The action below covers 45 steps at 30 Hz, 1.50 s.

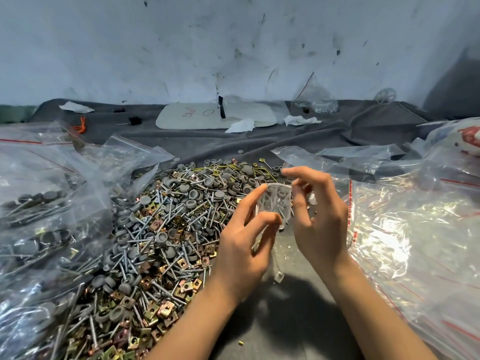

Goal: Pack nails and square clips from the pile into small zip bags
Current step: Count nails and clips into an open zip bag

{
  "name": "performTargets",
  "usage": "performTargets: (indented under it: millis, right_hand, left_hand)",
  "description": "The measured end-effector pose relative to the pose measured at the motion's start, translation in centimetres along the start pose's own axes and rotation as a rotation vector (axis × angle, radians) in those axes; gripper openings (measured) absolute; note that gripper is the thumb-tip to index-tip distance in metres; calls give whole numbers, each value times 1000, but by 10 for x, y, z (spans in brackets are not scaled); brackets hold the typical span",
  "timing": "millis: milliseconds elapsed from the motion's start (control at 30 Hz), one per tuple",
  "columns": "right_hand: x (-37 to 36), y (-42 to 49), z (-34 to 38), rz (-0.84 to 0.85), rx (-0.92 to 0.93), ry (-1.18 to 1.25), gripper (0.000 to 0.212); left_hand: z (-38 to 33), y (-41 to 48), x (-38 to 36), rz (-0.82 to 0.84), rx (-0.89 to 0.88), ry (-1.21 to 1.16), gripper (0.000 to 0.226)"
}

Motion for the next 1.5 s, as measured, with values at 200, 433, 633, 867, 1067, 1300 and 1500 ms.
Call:
performTargets:
  millis: [200,433,633,867,1067,1300,1500]
  right_hand:
    - [5,-2,-48,22,-258,-69,24]
    - [-62,-45,-111,692,-611,-343,13]
    - [-63,-47,-113,715,-642,-491,20]
    - [-16,-12,-68,179,-413,-130,5]
    - [14,-3,11,-104,81,-128,7]
    - [0,-2,15,27,80,-85,12]
    - [10,-2,1,-104,-38,-97,25]
  left_hand:
    - [7,-2,10,-89,72,-32,13]
    - [16,-6,30,-270,184,-147,11]
    - [27,-8,41,-368,236,-241,19]
    - [16,-1,31,-255,156,-189,13]
    - [-6,0,6,-51,-18,-39,13]
    - [-4,0,7,-66,-14,-26,13]
    - [0,-2,11,-107,21,-70,16]
Point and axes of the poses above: each hand's wrist, its own y-axis towards the middle knuckle, its own x-axis out of the back of the hand, z = x × y, the point moved 10 cm from there along y, towards the middle knuckle, and after that the axes turned 8 degrees about z, right-handed, at the moved point
